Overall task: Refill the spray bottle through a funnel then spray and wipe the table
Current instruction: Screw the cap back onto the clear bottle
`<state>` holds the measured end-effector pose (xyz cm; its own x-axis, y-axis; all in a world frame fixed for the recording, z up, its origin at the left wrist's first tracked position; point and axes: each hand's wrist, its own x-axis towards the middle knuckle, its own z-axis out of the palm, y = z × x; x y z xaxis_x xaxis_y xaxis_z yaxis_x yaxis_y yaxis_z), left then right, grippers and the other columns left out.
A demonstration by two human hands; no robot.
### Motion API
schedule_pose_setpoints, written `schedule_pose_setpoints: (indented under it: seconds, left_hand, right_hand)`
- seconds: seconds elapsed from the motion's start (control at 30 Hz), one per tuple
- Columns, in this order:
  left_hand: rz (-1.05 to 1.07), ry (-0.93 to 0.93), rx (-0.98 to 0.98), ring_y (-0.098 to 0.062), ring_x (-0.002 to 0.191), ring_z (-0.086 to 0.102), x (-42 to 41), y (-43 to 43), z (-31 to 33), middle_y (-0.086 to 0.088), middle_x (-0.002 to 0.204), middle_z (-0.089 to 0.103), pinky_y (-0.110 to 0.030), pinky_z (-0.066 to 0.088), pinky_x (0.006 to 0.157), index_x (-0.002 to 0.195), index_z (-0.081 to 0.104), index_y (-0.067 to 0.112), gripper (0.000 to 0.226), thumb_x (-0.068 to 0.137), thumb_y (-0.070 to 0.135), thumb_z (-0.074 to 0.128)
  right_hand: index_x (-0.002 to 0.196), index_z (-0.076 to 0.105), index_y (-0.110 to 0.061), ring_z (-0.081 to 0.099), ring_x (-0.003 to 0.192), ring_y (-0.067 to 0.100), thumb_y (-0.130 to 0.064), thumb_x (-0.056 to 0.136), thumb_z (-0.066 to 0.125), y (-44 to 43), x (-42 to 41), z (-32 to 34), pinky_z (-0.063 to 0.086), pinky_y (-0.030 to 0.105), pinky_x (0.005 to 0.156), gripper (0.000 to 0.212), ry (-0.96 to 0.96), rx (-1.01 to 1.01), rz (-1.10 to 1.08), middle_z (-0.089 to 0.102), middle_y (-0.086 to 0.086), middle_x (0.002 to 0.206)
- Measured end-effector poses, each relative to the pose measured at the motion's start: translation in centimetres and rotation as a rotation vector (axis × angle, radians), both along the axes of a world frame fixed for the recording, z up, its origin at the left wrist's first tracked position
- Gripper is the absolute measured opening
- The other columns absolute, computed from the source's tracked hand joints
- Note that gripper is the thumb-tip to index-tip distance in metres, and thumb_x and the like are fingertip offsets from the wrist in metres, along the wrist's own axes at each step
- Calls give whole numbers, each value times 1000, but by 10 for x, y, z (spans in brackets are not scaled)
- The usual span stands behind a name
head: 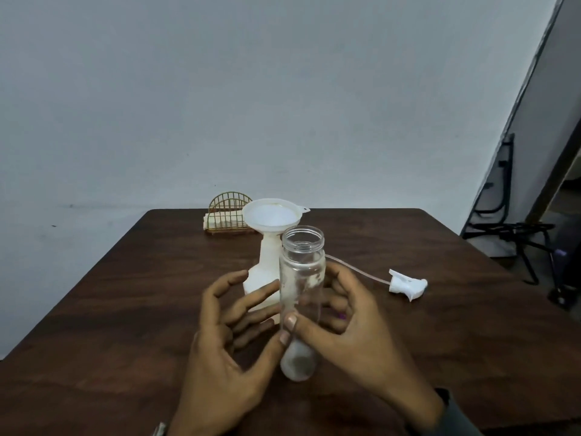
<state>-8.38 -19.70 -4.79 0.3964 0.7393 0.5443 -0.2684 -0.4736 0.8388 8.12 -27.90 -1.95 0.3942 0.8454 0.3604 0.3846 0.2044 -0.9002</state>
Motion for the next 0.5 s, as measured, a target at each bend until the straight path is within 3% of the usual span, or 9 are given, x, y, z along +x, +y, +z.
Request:
schedule_pose_setpoints:
  seconds: [0.17, 0.27, 0.37, 0.43, 0.5]
  left_hand:
    - [-11, 152, 20, -18, 117, 74, 1, -2, -12, 9, 132, 72, -32, 59, 97, 142, 38, 43, 97, 66, 22, 95]
    - [13, 204, 15, -14, 110, 76, 4, 0, -14, 12, 124, 76, -36, 62, 93, 138, 43, 48, 97, 66, 13, 98]
    - [0, 200, -34, -16, 113, 75, 4, 2, -14, 10, 123, 77, -43, 61, 95, 135, 44, 49, 90, 63, 27, 94]
    - [10, 226, -33, -14, 117, 73, 4, 3, -15, 10, 124, 77, -41, 60, 97, 135, 44, 47, 91, 63, 27, 95]
    - [32, 250, -12, -10, 118, 72, 5, 4, -16, 13, 123, 77, -35, 60, 98, 134, 44, 47, 96, 63, 18, 101]
  right_hand:
    - [131, 60, -31, 72, 116, 19, -29, 71, 90, 4, -2, -9, 61, 49, 97, 67, 57, 10, 46, 73, -3, 124]
    - [134, 59, -32, 72, 118, 20, -30, 73, 92, 4, -2, -11, 59, 51, 100, 70, 69, 7, 69, 72, -2, 127]
    - [137, 56, -35, 68, 124, 15, -21, 76, 93, 1, 3, -11, 56, 40, 106, 73, 53, -7, 124, 70, -7, 131]
    - [144, 47, -39, 60, 134, 7, -33, 78, 90, -5, 13, -6, 49, 28, 112, 78, 5, -42, 201, 64, -15, 140]
    - [150, 43, -37, 53, 140, 3, -55, 81, 81, -10, 31, 3, 44, 27, 115, 80, -28, -62, 219, 58, -17, 148]
